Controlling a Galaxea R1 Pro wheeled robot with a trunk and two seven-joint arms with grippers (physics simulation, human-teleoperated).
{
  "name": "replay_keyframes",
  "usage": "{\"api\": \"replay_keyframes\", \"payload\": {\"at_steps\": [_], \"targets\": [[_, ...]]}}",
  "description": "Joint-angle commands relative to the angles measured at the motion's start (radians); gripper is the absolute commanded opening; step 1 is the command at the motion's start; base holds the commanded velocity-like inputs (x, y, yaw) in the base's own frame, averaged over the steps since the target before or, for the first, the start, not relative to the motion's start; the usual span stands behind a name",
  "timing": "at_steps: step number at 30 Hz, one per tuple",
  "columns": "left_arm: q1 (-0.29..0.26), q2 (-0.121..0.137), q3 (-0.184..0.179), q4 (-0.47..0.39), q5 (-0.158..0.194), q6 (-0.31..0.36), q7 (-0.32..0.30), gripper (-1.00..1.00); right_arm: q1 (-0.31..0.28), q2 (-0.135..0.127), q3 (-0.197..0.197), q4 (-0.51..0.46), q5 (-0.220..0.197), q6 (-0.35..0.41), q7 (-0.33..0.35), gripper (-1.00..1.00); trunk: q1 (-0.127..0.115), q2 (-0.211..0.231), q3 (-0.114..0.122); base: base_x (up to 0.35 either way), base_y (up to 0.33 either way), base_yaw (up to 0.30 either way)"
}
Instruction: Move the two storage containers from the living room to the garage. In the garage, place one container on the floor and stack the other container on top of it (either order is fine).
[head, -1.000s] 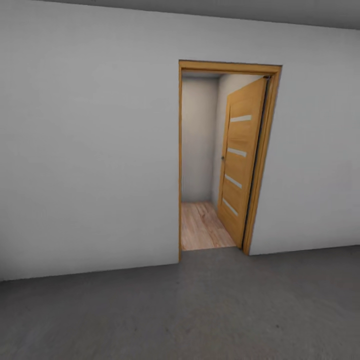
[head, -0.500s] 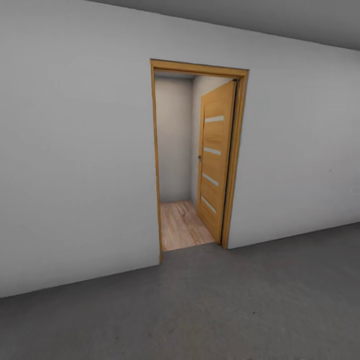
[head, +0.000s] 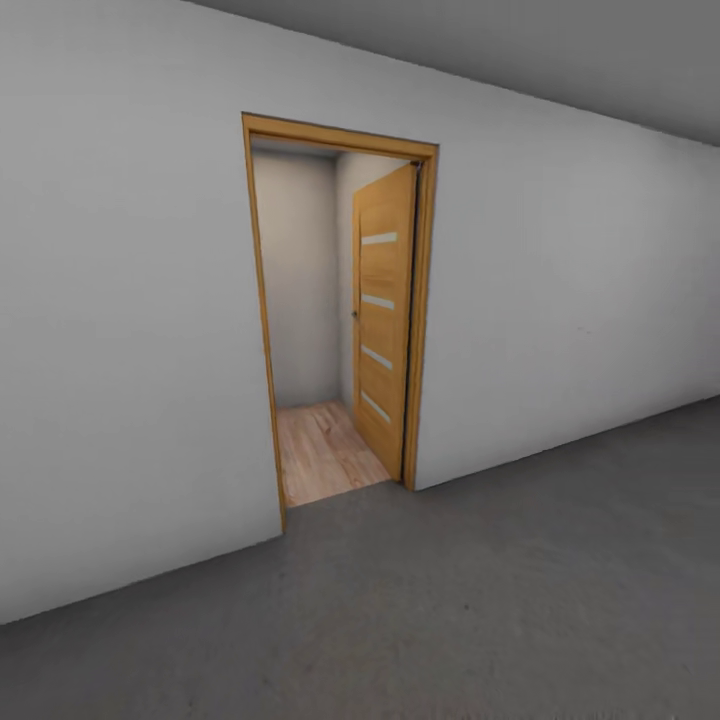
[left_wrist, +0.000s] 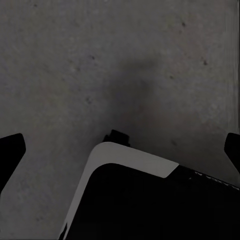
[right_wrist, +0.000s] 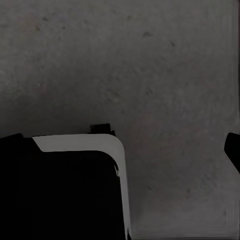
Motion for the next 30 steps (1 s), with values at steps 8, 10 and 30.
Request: {"api": "replay_keyframes", "payload": {"at_steps": [8, 10, 30], "targets": [[0.0, 0.001, 0.006, -0.001, -0.002, 0.006, 0.0, 1.0, -0.002, 0.002, 0.008, 0.003, -0.007, -0.003, -0.004, 1.0, 0.0, -0.001, -0.001, 0.033, 0.0, -0.202], [0.0, 0.002, 0.005, -0.001, -0.002, 0.008, 0.0, 1.0, -0.002, 0.002, 0.008, 0.003, -0.007, -0.003, -0.005, 1.0, 0.0, -0.001, -0.001, 0.198, 0.0, -0.048], [0.0, -0.001, 0.005, -0.001, -0.002, 0.014, 0.0, 1.0, -0.002, 0.003, 0.01, 0.003, -0.005, -0.002, -0.012, 1.0, 0.0, -0.001, -0.001, 0.31, 0.0, -0.005]]}}
